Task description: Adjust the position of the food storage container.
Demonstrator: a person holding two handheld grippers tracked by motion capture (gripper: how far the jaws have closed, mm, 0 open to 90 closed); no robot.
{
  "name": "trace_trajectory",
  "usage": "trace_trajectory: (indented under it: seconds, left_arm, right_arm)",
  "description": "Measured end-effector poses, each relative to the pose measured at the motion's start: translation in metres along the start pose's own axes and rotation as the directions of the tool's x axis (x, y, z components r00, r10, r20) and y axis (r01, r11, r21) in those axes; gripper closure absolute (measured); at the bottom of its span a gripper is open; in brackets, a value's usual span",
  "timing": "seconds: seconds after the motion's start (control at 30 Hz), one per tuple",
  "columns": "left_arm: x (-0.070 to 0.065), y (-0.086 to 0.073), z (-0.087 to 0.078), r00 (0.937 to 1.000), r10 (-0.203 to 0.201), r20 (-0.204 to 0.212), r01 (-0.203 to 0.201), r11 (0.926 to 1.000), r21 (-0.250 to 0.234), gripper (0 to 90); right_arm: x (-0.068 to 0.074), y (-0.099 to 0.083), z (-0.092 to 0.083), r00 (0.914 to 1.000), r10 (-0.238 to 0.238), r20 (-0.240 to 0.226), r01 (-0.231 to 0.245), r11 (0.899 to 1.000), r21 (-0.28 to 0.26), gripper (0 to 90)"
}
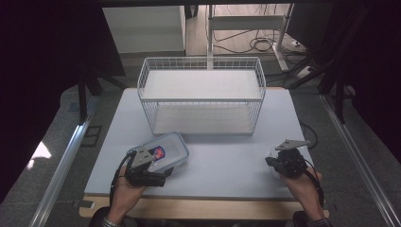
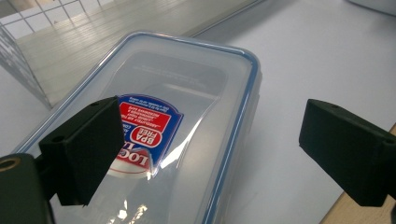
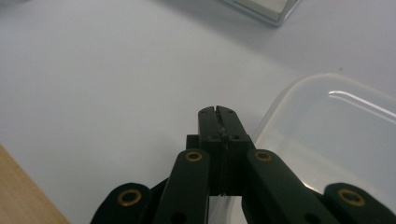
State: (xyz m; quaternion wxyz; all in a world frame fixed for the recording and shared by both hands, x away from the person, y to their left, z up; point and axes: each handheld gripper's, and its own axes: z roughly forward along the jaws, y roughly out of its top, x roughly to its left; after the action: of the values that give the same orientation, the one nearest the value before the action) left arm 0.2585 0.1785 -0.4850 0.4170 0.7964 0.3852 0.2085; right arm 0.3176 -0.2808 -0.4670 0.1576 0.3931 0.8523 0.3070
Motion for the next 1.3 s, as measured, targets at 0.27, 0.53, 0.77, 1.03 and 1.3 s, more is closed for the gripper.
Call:
trace_trajectory:
  seconds: [0.27, 0.53, 0.77, 1.03, 1.3]
  left_arm:
    - [0.019, -0.005, -0.028, 0.9951, -0.038, -0.091, 0.036, 0.9989, -0.032, 40.2]
    - [0.061, -0.034, -0.059, 0.9533, -0.206, -0.221, 0.202, 0.9785, -0.043, 83.5]
    - [0.086, -0.058, -0.055, 0.9062, -0.29, -0.308, 0.316, 0.948, 0.037, 89.0]
    - [0.081, -0.061, -0.034, 0.9173, -0.285, -0.278, 0.331, 0.9342, 0.134, 89.4]
    - [0.085, -0.059, -0.021, 0.9152, -0.301, -0.268, 0.347, 0.927, 0.143, 89.6]
  right_arm:
    - [0.004, 0.002, -0.001, 1.0, -0.005, -0.003, 0.005, 0.997, -0.077, 90.0]
    - [0.015, 0.007, 0.003, 0.9996, -0.027, -0.013, 0.025, 0.995, -0.098, 90.0]
    - [0.022, 0.011, 0.008, 0.9991, -0.035, -0.025, 0.032, 0.995, -0.099, 89.9]
    - [0.027, 0.014, 0.012, 0.9987, -0.039, -0.032, 0.035, 0.994, -0.108, 88.3]
    - [0.034, 0.022, 0.022, 0.9966, -0.051, -0.064, 0.044, 0.994, -0.101, 88.2]
